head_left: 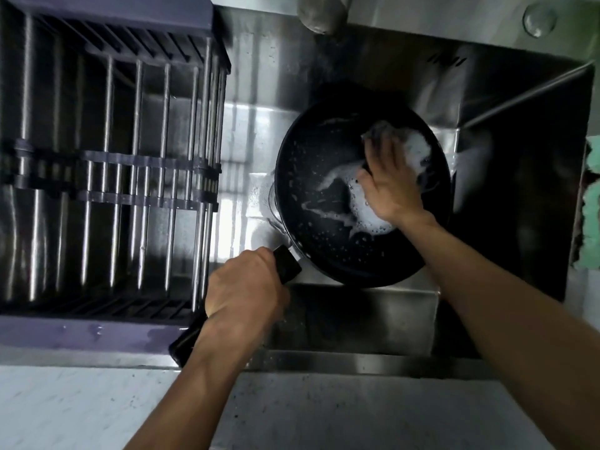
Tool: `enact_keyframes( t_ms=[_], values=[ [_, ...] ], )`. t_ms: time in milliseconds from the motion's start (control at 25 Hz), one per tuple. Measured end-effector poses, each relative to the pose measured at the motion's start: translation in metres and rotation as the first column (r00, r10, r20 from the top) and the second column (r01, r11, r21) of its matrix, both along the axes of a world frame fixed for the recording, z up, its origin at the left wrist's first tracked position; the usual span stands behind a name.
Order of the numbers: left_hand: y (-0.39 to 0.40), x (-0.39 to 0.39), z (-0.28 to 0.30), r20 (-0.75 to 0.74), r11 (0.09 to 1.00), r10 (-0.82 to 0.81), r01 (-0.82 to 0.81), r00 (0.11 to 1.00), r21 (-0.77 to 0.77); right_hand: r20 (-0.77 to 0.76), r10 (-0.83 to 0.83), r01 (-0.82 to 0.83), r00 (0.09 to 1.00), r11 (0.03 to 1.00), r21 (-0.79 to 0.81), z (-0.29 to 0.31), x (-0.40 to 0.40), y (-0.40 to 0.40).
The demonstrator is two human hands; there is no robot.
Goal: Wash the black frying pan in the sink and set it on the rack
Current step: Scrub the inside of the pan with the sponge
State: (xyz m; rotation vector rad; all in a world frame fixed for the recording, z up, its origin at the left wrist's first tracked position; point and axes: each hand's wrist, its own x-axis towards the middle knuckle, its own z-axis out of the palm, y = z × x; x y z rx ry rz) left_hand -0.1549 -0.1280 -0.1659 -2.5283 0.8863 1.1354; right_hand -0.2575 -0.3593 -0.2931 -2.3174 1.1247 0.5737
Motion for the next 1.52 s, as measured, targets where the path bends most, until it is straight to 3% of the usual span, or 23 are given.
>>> enact_keyframes(
  t_ms=[80,160,240,360,480,520,600,640,720,760,840,880,960,1080,1120,1200,1240,1320,1400,1480,1520],
  values=[
    [0.000,0.002,0.002,-0.003,1.000,0.009,-0.009,1.000,0.001,-0.090,-0.062,0.082,0.994,0.968,0.237,0.014,-0.010,0.043],
    [0.000,0.001,0.003,-0.004,1.000,0.018,-0.018,1.000,0.002,0.060,-0.031,0.000,0.998,0.889,0.459,0.025,0.004,0.070],
    [-0.001,0.000,0.002,-0.011,0.999,0.037,-0.037,0.999,0.007,0.095,0.026,-0.065,0.995,0.897,0.438,0.031,-0.004,0.038],
    [-0.001,0.001,0.004,-0.012,0.998,0.060,-0.060,0.998,0.012,-0.179,0.053,0.011,0.982,0.941,0.339,0.046,-0.041,0.032],
    [-0.002,0.000,0.002,0.018,0.999,0.048,-0.048,0.999,0.011,-0.128,0.212,-0.092,0.969,0.788,0.609,0.059,-0.057,0.079],
    [-0.001,0.000,0.002,0.019,0.998,0.059,-0.059,0.998,0.011,-0.126,0.224,-0.105,0.966,0.793,0.600,0.063,-0.057,0.075],
    [-0.001,0.001,0.003,0.012,0.996,0.089,-0.089,0.996,0.020,-0.205,0.237,-0.138,0.949,0.904,0.405,0.071,-0.064,0.068],
    [-0.001,0.001,0.003,0.007,0.995,0.100,-0.100,0.995,0.026,-0.210,0.267,-0.172,0.941,0.907,0.384,0.069,-0.072,0.062],
    [-0.004,0.001,0.003,-0.001,0.993,0.109,-0.109,0.994,0.034,-0.161,0.309,-0.177,0.937,0.821,0.542,0.081,-0.080,0.064],
    [-0.005,0.001,0.003,-0.002,0.994,0.107,-0.107,0.994,0.036,-0.142,0.388,-0.255,0.911,0.798,0.545,0.082,-0.084,0.062],
    [-0.003,0.001,0.005,-0.013,0.992,0.116,-0.115,0.993,0.044,-0.189,0.423,-0.344,0.886,0.874,0.344,0.078,-0.088,0.055],
    [-0.003,0.002,0.006,-0.014,0.992,0.121,-0.120,0.993,0.041,-0.181,0.426,-0.357,0.886,0.878,0.317,0.075,-0.090,0.051],
    [-0.006,0.002,0.004,-0.013,0.995,0.096,-0.096,0.995,0.027,-0.203,0.417,-0.310,0.886,0.859,0.408,0.072,-0.096,0.045],
    [-0.004,0.002,0.007,-0.013,0.996,0.085,-0.085,0.996,0.014,-0.289,0.327,-0.248,0.900,0.928,0.280,0.068,-0.079,0.044],
    [-0.004,0.003,0.007,-0.017,0.996,0.086,-0.086,0.996,0.014,-0.246,0.294,-0.190,0.924,0.909,0.371,0.070,-0.066,0.053],
    [-0.004,0.005,0.005,-0.031,0.997,0.076,-0.076,0.997,0.013,0.016,0.205,-0.162,0.979,0.721,0.674,0.066,-0.035,0.076],
    [-0.004,0.004,0.006,-0.034,0.997,0.073,-0.073,0.997,0.005,0.110,0.125,-0.166,0.986,0.684,0.710,0.062,-0.017,0.077],
    [-0.005,0.002,0.006,-0.040,0.998,0.067,-0.068,0.997,-0.017,0.140,0.072,-0.136,0.988,0.839,0.527,0.043,-0.004,0.046],
    [-0.003,0.003,0.007,-0.036,0.998,0.055,-0.056,0.998,-0.023,0.005,0.002,-0.004,1.000,0.925,0.380,0.036,-0.025,0.029],
    [-0.003,0.004,0.008,-0.038,0.998,0.052,-0.053,0.998,-0.030,-0.041,0.093,-0.062,0.995,0.877,0.477,0.042,-0.034,0.060],
    [-0.004,0.004,0.008,-0.041,0.998,0.051,-0.052,0.998,-0.023,0.053,0.113,-0.124,0.992,0.836,0.535,0.043,-0.021,0.082]
  ],
)
